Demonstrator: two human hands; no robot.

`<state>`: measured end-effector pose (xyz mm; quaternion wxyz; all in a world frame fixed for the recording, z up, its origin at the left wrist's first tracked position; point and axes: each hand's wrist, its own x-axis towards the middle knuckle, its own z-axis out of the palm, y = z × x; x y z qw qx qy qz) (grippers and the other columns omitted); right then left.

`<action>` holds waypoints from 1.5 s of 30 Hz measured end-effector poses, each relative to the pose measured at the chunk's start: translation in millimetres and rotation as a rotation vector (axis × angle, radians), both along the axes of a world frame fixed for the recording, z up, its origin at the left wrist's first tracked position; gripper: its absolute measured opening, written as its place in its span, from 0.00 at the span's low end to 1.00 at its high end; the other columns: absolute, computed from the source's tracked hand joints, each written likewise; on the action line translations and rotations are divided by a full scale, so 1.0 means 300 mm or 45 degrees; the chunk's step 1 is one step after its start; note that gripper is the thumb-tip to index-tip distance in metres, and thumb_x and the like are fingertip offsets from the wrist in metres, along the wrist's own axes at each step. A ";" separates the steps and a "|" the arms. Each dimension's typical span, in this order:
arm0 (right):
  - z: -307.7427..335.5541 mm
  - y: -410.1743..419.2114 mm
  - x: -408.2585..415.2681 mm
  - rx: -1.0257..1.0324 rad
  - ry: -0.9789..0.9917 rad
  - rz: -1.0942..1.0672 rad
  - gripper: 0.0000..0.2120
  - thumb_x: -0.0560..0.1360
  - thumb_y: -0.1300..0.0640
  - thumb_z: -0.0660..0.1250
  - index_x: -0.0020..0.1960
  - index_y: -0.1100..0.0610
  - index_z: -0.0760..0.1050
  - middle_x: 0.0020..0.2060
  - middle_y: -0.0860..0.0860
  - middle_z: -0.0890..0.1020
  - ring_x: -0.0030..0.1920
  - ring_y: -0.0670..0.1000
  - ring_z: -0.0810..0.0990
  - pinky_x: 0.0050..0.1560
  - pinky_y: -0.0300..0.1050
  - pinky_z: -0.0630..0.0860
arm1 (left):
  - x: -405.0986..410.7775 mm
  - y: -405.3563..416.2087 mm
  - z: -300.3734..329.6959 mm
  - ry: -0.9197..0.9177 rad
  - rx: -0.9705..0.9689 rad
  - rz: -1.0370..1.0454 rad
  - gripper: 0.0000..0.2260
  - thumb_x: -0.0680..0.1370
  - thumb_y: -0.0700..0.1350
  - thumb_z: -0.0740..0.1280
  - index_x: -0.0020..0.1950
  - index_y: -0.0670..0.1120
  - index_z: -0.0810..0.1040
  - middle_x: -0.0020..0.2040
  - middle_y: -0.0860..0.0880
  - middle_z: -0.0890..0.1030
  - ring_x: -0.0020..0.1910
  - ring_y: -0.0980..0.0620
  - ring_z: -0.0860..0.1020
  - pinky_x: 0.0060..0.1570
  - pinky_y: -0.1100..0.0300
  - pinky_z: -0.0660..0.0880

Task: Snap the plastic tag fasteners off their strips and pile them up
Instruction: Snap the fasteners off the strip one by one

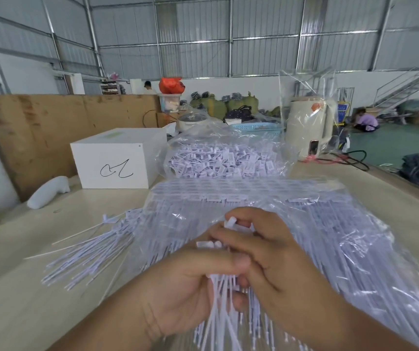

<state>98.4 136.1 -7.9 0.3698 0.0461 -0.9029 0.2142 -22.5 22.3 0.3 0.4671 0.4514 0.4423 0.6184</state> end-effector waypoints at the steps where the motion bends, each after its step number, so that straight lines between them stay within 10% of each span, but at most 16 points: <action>1: -0.002 0.000 -0.003 0.054 0.003 -0.028 0.23 0.76 0.59 0.60 0.67 0.38 0.69 0.66 0.35 0.63 0.62 0.47 0.70 0.48 0.41 0.78 | 0.001 0.002 -0.006 0.026 0.028 0.010 0.14 0.68 0.40 0.71 0.50 0.56 0.84 0.48 0.51 0.85 0.48 0.53 0.83 0.42 0.65 0.78; 8: -0.003 0.001 0.008 -0.641 0.023 0.278 0.29 0.78 0.60 0.61 0.74 0.36 0.62 0.72 0.33 0.63 0.73 0.42 0.65 0.70 0.50 0.69 | -0.005 0.026 0.011 -0.044 0.117 0.232 0.23 0.65 0.34 0.69 0.57 0.50 0.79 0.51 0.37 0.78 0.50 0.37 0.76 0.36 0.58 0.76; 14: -0.012 -0.122 -0.021 -1.036 -0.234 0.368 0.42 0.63 0.45 0.74 0.59 0.14 0.51 0.58 0.20 0.68 0.57 0.34 0.77 0.49 0.30 0.76 | 0.024 0.027 0.078 -0.055 0.338 0.825 0.32 0.69 0.25 0.62 0.62 0.57 0.75 0.45 0.46 0.83 0.31 0.49 0.77 0.26 0.58 0.71; 17: -0.017 -0.133 -0.040 -0.990 -0.415 0.444 0.44 0.64 0.55 0.74 0.71 0.32 0.55 0.54 0.36 0.81 0.51 0.43 0.83 0.51 0.39 0.78 | 0.055 0.008 0.086 0.244 0.404 0.857 0.29 0.68 0.33 0.65 0.60 0.64 0.75 0.46 0.52 0.83 0.35 0.52 0.78 0.37 0.56 0.74; 21: 0.002 -0.117 -0.030 -1.120 -0.414 0.396 0.27 0.66 0.64 0.70 0.60 0.42 0.74 0.37 0.56 0.84 0.35 0.51 0.81 0.37 0.45 0.74 | 0.086 0.008 0.067 0.497 0.438 0.808 0.24 0.72 0.37 0.64 0.59 0.64 0.73 0.50 0.57 0.82 0.46 0.58 0.81 0.45 0.64 0.75; 27: 0.038 -0.107 0.011 -1.155 -0.493 0.217 0.07 0.69 0.49 0.65 0.44 0.40 0.79 0.21 0.38 0.72 0.24 0.37 0.72 0.26 0.27 0.63 | 0.075 -0.011 0.071 0.589 0.442 0.608 0.29 0.71 0.42 0.71 0.64 0.69 0.69 0.56 0.63 0.80 0.54 0.63 0.79 0.47 0.72 0.74; 33: 0.051 -0.064 0.031 -0.872 -0.650 0.154 0.13 0.74 0.46 0.66 0.44 0.56 0.74 0.27 0.43 0.69 0.29 0.42 0.68 0.34 0.37 0.65 | 0.007 -0.040 0.129 0.577 0.423 0.677 0.27 0.65 0.69 0.70 0.62 0.63 0.76 0.61 0.56 0.80 0.61 0.52 0.78 0.57 0.55 0.74; 39: 0.057 -0.067 0.031 -1.091 -0.626 0.201 0.10 0.69 0.50 0.67 0.41 0.58 0.77 0.28 0.46 0.72 0.31 0.43 0.69 0.36 0.36 0.64 | 0.052 -0.034 0.106 0.661 0.311 0.595 0.16 0.70 0.61 0.65 0.56 0.61 0.81 0.57 0.59 0.82 0.56 0.58 0.79 0.56 0.56 0.73; 45: 0.104 -0.082 0.033 -1.428 -0.532 0.314 0.05 0.74 0.62 0.68 0.47 0.59 0.82 0.18 0.46 0.65 0.18 0.43 0.63 0.20 0.34 0.58 | 0.086 -0.001 0.073 0.135 0.331 0.737 0.45 0.54 0.49 0.80 0.67 0.68 0.65 0.65 0.60 0.75 0.62 0.59 0.77 0.54 0.62 0.77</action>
